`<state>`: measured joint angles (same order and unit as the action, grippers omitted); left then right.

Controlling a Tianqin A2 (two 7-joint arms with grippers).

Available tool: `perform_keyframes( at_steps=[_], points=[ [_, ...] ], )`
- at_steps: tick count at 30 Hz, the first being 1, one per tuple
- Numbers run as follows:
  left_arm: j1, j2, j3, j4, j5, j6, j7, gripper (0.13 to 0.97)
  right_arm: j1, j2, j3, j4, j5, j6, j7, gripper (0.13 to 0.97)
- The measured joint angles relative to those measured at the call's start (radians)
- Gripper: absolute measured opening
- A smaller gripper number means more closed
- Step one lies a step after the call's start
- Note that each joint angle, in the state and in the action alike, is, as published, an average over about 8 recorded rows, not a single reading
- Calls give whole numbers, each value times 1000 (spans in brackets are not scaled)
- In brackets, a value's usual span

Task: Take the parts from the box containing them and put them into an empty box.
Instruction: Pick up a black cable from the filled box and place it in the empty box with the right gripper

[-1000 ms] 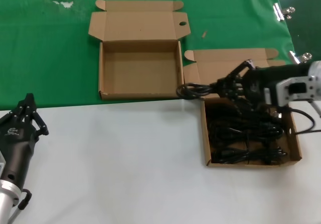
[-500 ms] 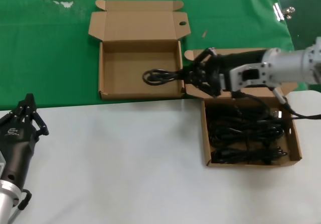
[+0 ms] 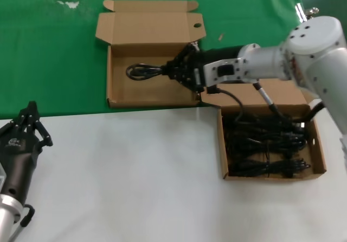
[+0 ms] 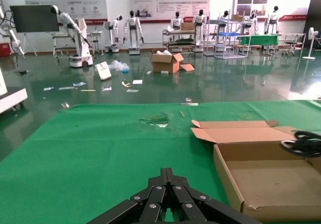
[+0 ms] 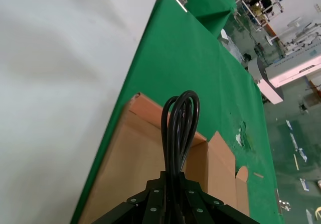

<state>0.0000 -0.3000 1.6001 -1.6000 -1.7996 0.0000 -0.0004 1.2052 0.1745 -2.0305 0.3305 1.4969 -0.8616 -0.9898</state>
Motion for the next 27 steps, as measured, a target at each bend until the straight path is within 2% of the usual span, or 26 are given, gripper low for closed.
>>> perform_keyframes(
  at_steps=[7,16,21,27],
  points=[
    [0,0,0,0,0,0,0,140,79,-98,37,-214,17,92,-139,171],
    [0,0,0,0,0,0,0,140,87,-161,25,-290,35,219,-199,171],
    [0,0,0,0,0,0,0,140,67,-171,-63,-276,102,274,-199,171],
    [0,0,0,0,0,0,0,140,45,-174,-237,-250,252,334,-203,171]
  ],
)
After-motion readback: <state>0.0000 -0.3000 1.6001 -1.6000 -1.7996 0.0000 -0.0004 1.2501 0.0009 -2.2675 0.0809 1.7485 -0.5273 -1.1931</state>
